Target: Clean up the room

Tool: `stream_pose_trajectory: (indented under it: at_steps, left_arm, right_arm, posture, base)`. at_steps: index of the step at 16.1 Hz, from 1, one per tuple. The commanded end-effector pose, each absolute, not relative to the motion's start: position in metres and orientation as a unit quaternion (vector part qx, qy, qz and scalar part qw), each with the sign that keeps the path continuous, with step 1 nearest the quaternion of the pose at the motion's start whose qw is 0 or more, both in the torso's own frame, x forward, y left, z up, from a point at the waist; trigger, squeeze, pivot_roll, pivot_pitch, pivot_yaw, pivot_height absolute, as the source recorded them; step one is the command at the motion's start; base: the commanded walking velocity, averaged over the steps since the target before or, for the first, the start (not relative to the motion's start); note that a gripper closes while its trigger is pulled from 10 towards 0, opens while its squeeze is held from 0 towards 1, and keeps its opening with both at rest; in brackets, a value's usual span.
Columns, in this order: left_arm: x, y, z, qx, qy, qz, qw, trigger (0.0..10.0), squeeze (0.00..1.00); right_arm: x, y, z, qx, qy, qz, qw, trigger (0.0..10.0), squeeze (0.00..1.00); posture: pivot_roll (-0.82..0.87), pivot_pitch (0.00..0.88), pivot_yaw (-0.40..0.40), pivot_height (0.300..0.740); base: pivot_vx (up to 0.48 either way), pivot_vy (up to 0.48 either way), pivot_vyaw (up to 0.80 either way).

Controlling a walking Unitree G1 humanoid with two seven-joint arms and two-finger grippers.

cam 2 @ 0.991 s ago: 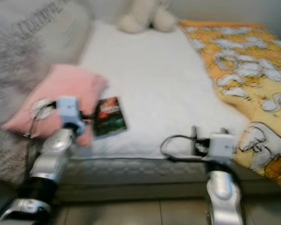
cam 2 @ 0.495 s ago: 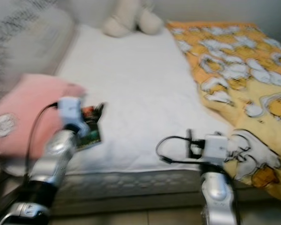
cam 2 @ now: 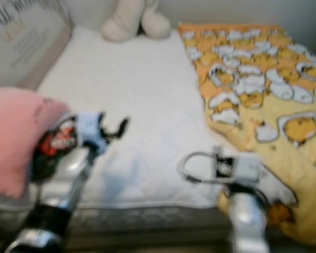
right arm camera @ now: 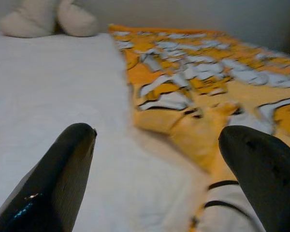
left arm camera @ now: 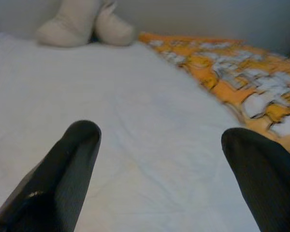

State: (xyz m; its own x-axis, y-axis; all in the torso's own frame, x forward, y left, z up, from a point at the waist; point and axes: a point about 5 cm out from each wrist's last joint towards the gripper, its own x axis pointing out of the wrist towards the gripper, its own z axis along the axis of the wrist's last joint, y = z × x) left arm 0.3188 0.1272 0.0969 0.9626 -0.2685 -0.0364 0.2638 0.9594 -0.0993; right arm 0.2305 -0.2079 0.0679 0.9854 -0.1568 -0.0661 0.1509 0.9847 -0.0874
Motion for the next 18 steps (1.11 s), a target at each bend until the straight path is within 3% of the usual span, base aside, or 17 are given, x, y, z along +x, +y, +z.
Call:
stream_pose_trajectory:
  at_steps: [1, 3, 7, 10, 18]
  left_arm:
    - [0.319, 0.119, 0.101, -0.05, 0.016, -0.151, 0.987, 10.0, 0.0]
    - [0.316, 0.118, 0.097, -0.053, 0.022, -0.164, 0.985, 10.0, 0.0]
    - [0.296, 0.102, 0.077, -0.059, 0.059, -0.259, 0.962, 10.0, 0.0]
    - [0.288, 0.092, 0.074, -0.036, 0.051, -0.308, 0.949, 10.0, 0.0]
    - [0.28, 0.085, 0.073, 0.002, 0.051, -0.347, 0.936, 10.0, 0.0]
  right_arm:
    - [0.225, -0.213, 0.065, -0.044, 0.046, -0.082, 0.995, 10.0, 0.0]
    - [0.221, -0.208, 0.061, -0.043, 0.054, -0.072, 0.995, 10.0, 0.0]
    - [0.203, -0.196, 0.046, -0.047, 0.083, -0.037, 0.995, 10.0, 0.0]
    - [0.206, -0.2, 0.047, -0.051, 0.079, -0.041, 0.995, 10.0, 0.0]
    - [0.221, -0.208, 0.06, -0.05, 0.054, -0.063, 0.995, 10.0, 0.0]
  posture:
    - [-0.07, 0.0, 0.044, 0.74]
    - [-0.07, 0.0, 0.043, 0.74]
    - [-0.07, 0.0, 0.045, 0.74]
    - [-0.07, 0.0, 0.05, 0.74]
    - [-0.06, 0.0, 0.055, 0.74]
  base:
    - [0.0, -0.48, 0.0]
    - [0.0, -0.48, 0.0]
    - [0.0, 0.0, 0.0]
    - [0.0, 0.0, 0.0]
    - [0.0, 0.0, -0.73]
